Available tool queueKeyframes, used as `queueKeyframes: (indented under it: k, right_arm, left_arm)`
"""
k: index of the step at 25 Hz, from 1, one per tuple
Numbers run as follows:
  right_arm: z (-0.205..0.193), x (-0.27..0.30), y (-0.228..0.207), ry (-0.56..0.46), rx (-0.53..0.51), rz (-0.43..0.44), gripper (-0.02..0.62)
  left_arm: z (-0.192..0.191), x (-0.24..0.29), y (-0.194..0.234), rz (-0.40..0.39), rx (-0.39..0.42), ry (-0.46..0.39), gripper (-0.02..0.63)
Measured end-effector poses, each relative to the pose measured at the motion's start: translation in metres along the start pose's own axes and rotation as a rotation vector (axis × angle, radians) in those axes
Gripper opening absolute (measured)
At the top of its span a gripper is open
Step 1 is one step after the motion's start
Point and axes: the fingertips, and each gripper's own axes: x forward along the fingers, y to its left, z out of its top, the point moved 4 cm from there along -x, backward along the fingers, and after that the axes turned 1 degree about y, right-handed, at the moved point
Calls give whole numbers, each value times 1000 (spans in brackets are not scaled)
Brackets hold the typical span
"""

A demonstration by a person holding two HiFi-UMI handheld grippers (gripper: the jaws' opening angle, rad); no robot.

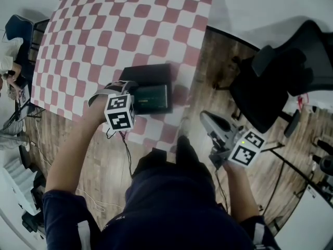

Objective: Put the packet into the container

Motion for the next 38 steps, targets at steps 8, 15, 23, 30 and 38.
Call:
queueKeyframes:
  k: [8, 15, 23, 30, 38]
  right_arm:
    - [-1, 4, 5, 7, -2, 11, 17]
    - [-3, 8, 13, 12, -17, 19, 17]
    - [1, 13, 37, 15, -74, 35, 17]
    - [6, 16, 66, 16, -132, 52, 17]
    - [12, 24, 103, 9, -231, 84, 17]
  left_arm:
    - [1, -5, -1, 10, -14, -28, 385]
    - [3, -32, 2, 52, -31, -87, 385]
    - [13, -82, -1, 207, -132, -270, 382]
    - [22, -132, -21, 344, -317, -538, 227]
    - [13, -175, -52, 478, -453, -716, 117]
